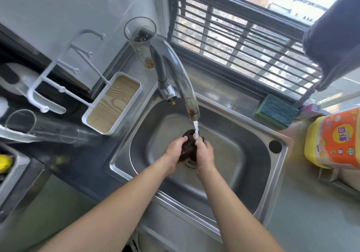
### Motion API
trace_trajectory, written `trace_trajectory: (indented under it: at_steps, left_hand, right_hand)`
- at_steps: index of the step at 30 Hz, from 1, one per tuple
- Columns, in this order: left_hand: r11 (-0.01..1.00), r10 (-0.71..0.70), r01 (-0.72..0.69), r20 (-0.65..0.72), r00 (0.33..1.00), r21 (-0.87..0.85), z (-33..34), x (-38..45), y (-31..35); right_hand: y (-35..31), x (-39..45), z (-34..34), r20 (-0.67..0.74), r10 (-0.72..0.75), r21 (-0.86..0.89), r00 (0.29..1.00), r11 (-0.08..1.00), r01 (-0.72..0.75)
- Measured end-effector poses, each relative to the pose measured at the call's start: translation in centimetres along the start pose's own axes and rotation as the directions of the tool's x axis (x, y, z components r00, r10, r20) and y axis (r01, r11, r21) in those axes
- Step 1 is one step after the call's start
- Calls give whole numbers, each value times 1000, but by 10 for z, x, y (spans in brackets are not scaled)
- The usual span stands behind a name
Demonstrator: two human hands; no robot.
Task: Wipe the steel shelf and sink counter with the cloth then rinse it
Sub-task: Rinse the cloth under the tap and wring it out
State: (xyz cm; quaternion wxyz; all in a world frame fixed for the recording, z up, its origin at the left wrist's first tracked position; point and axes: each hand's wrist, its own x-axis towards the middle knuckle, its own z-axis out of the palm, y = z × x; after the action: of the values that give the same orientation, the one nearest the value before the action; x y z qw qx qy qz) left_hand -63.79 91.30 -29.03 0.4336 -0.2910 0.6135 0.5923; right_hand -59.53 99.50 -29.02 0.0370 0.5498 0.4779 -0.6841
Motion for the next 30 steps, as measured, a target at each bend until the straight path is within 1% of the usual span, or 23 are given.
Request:
trace_trajectory:
  at_steps: [1,2,5,6,8,9,11,13,15,16,18,20,21,24,28,30]
  left_hand:
    - [1000,-5,5,-4,1000,-12,2,-1,0]
    - [1000,4,-3,-15,1000,20,3,0,0]
    - [958,105,-70,-110,988,278,-1,3,-4]
    - [956,118,-74,-139,983,285,-4,3,-6]
    - [985,77,-52,-150,986,164,-9,1,-8]
    - [993,59,-44,-146,988,108,-11,1,-8]
    - [993,57,-42,-138,989,108,-10,2,-8]
    - [982,57,-34,-125,991,185,-5,3,-7]
    - [957,64,-33,-98,993,289,2,4,-10]
    - [937,81,-43,-95,992,345,5,4,-12]
    - [918,116,-64,-112,987,391,10,3,-14]
    - [926,131,-72,-136,982,371,13,2,-15]
    - [933,126,-68,-143,982,353,14,1,-14]
    - [954,99,-50,-153,983,296,18,-2,-8]
    - [983,69,-41,-155,985,178,19,3,-4]
    - [979,88,-64,-117,989,193,18,4,-1]
  right_hand:
    - [0,1,2,23,61,74,998,995,-63]
    - [3,3,2,15,66,78,998,995,-67]
    - [6,5,0,-142,-32,-10,989,999,31]
    - [5,4,-2,-186,-47,6,981,999,49]
    - [4,3,-4,-244,-55,40,968,997,67]
    - [4,3,-5,-243,-61,21,968,997,68]
    - [4,2,-5,-175,-77,-68,982,995,66]
    - [8,1,-2,-53,-69,-178,996,982,58]
    - [12,-1,2,27,-75,-252,997,965,79]
    - [14,-1,3,34,-110,-298,993,948,115]
    - [17,-2,2,-32,-204,-376,978,909,177]
    - [14,-3,0,-111,-257,-394,960,898,195]
    - [13,-2,0,-126,-265,-389,956,900,198]
    - [6,-2,2,-135,-266,-382,954,903,198]
    - [-1,4,6,-129,-249,-384,960,905,183]
    - [-5,8,5,-140,-237,-389,961,906,167]
